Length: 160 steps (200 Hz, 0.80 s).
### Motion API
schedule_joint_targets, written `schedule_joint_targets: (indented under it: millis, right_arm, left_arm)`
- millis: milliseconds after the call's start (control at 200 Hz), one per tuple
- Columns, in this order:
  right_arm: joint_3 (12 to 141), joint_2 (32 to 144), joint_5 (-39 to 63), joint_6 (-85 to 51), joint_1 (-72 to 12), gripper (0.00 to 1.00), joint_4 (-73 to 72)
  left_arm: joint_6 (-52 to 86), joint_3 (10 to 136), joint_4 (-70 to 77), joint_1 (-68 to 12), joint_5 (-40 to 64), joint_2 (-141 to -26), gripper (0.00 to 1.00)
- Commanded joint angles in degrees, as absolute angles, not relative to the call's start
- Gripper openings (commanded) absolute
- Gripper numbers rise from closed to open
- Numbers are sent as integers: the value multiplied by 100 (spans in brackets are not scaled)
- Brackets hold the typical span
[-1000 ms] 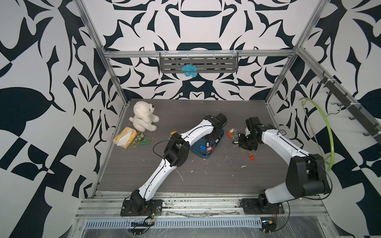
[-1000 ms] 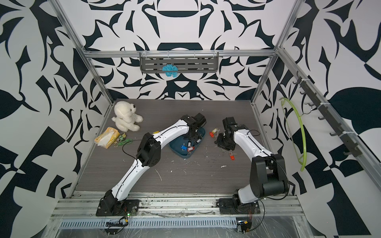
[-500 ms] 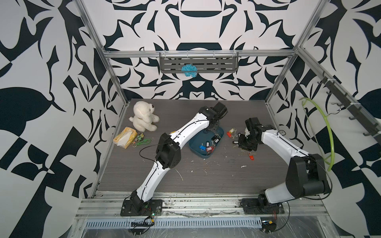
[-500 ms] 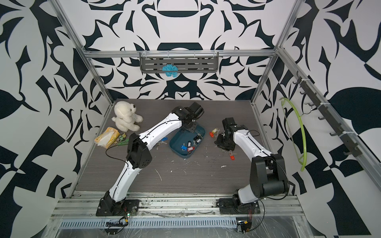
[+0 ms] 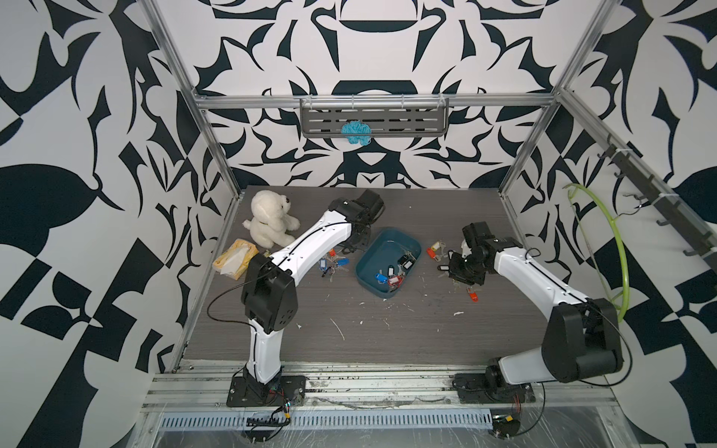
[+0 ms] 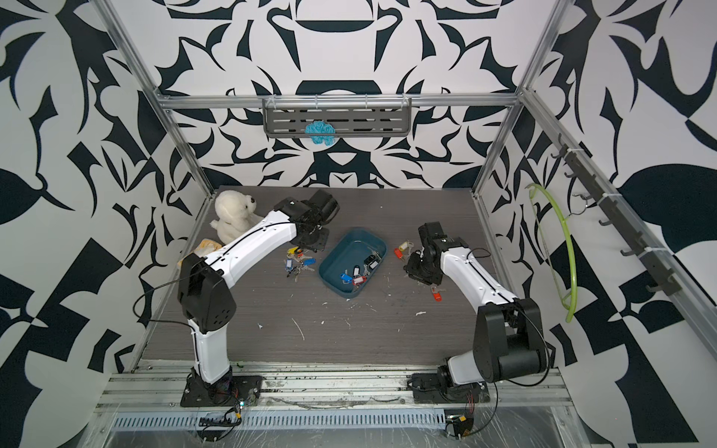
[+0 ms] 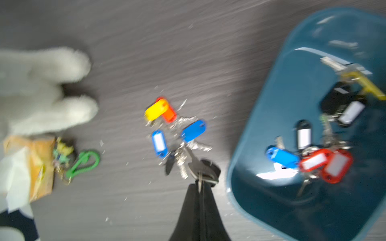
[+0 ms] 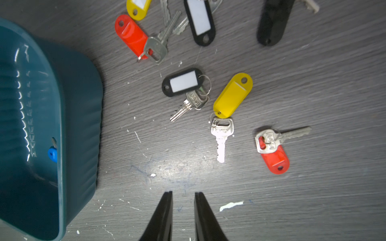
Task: Take the keys out of the storage box
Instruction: Place the key at the center of the board.
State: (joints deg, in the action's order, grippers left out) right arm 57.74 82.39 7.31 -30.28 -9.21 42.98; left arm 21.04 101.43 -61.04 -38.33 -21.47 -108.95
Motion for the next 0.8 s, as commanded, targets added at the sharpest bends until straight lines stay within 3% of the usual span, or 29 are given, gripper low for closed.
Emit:
schedule_joint_targets:
  millis: [0, 320, 580, 680, 750, 795]
  right_arm:
    - [5796, 8187, 714, -3129, -1040, 24, 4314]
    - [6126, 8342, 560, -3241, -1477, 24, 4412]
    - [6733, 8533, 426, -3348, -1992, 35, 4569]
    - [7009, 8668, 387, -3388, -2229, 42, 4622]
    - [7224, 8791, 352, -3392, -2397, 47, 4679]
    - [7359, 8895, 340, -3386, -2482, 48, 4708]
  left_arm:
    - [2372, 9531, -5939, -3789, -1988, -10532, 0]
    - [2956, 7985, -5505, -3780, -1443, -10098, 0]
    - [3052, 7525, -5219, -3762, -1393, -10140, 4]
    - [3094, 7497, -5162, -3758, -1384, -10269, 20]
    - [3111, 7456, -5109, -3745, -1402, -10293, 47]
    - [3120, 7428, -5070, -3740, -1405, -10267, 56]
